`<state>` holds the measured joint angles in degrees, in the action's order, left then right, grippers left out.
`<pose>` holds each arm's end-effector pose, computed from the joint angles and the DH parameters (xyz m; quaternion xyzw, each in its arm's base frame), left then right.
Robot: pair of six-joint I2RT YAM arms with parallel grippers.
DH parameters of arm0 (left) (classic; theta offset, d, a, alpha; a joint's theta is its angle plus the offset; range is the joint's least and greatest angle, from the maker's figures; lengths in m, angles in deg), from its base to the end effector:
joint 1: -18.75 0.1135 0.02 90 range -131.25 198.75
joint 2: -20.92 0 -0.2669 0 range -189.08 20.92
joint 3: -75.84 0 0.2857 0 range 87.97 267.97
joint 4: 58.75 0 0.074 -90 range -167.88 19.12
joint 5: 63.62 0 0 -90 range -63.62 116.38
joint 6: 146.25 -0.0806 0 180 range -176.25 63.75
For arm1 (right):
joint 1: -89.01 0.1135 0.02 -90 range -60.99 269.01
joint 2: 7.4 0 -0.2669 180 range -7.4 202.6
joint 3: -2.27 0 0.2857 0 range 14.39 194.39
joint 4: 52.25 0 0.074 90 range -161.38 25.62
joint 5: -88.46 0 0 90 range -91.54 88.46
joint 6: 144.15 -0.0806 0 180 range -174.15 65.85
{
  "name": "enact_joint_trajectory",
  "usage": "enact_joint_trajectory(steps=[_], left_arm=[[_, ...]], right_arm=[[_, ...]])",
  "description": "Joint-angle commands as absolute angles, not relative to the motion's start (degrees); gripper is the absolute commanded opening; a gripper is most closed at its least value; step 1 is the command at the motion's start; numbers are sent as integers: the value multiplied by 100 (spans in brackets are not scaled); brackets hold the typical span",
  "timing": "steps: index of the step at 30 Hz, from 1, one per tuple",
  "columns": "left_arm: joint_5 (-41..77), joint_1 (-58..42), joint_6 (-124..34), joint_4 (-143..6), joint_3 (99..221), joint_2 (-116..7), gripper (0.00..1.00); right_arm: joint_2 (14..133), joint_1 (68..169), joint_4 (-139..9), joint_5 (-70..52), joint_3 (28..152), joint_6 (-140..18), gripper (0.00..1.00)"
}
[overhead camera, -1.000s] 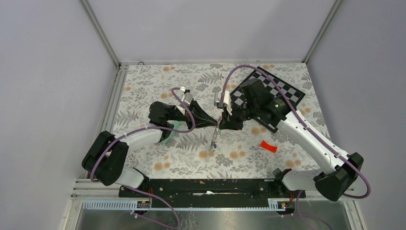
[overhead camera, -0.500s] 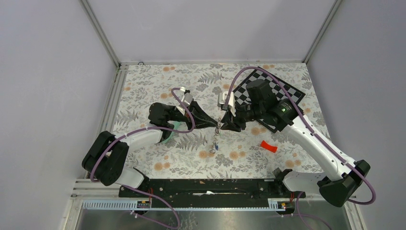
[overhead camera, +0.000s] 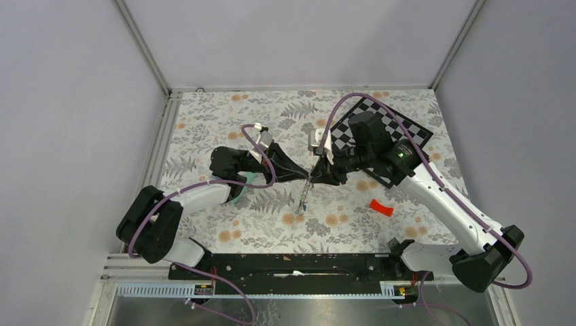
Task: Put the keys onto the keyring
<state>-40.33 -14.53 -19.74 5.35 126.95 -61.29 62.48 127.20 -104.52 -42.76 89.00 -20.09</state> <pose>0.2246 -0.2360 0.2880 0.4718 0.4120 -0.6351 0.4520 0.2119 0.2342 0.3689 -0.6208 0.5767 0.3281 0.4176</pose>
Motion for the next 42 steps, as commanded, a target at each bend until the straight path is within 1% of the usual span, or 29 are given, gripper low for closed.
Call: enact_joint_trajectory(steps=[1,4,9,14,16,20,23,24,25,27,29,30,31,32,34,36,39,42], left_arm=[[-3814,-1435,-1986,930,12690,-5951,0],[-3793,-1428,-1987,920,12694,-5959,0],[-3778,-1430,-1985,910,12694,-5963,0],[-3754,-1420,-1986,893,12678,-5959,0],[-3736,-1406,-1972,888,12673,-5955,0],[-3689,-1365,-2026,834,12622,-5920,0],[-3742,-1351,-2373,403,12664,-5858,0],[-3768,-1351,-2599,130,12713,-5823,1],[-3769,-1351,-2839,-236,12783,-5780,9],[-3781,-1342,-3281,-885,12923,-5702,31],[-3799,-1334,-3537,-1289,13098,-5708,47],[-3833,-1333,-3658,-1488,13180,-5731,56],[-3860,-1333,-3816,-1719,13283,-5766,62],[-3865,-1333,-3979,-1973,13375,-5798,65],[-3875,-1333,-4226,-2369,13536,-5887,67],[-3906,-1333,-4364,-2576,13646,-5983,66],[-3893,-1338,-4403,-2590,13694,-6089,60],[-3898,-1350,-4364,-2517,13716,-6177,52]], right_arm=[[6289,12705,-10211,-4518,9003,-2135,29],[6297,12698,-10163,-4539,8983,-2173,27],[6303,12703,-10101,-4507,8895,-2188,21],[6292,12705,-10101,-4484,8872,-2165,5],[6272,12702,-10130,-4427,8875,-2118,0],[6278,12699,-10343,-4149,9027,-1980,0],[6402,12709,-10730,-3873,9328,-1839,0],[6488,12714,-10916,-3778,9478,-1775,0],[6575,12727,-11100,-3676,9613,-1738,0],[6773,12789,-11460,-3430,9885,-1662,0],[6952,12833,-11678,-3232,10055,-1621,0],[7020,12864,-11745,-3134,10120,-1608,0],[7082,12880,-11817,-3021,10179,-1587,0],[7157,12908,-11887,-2926,10281,-1565,0],[7306,12931,-12025,-2786,10448,-1519,0],[7435,12945,-12127,-2678,10587,-1496,0],[7579,12965,-12296,-2574,10797,-1463,0],[7684,12978,-12457,-2528,10958,-1445,0]])
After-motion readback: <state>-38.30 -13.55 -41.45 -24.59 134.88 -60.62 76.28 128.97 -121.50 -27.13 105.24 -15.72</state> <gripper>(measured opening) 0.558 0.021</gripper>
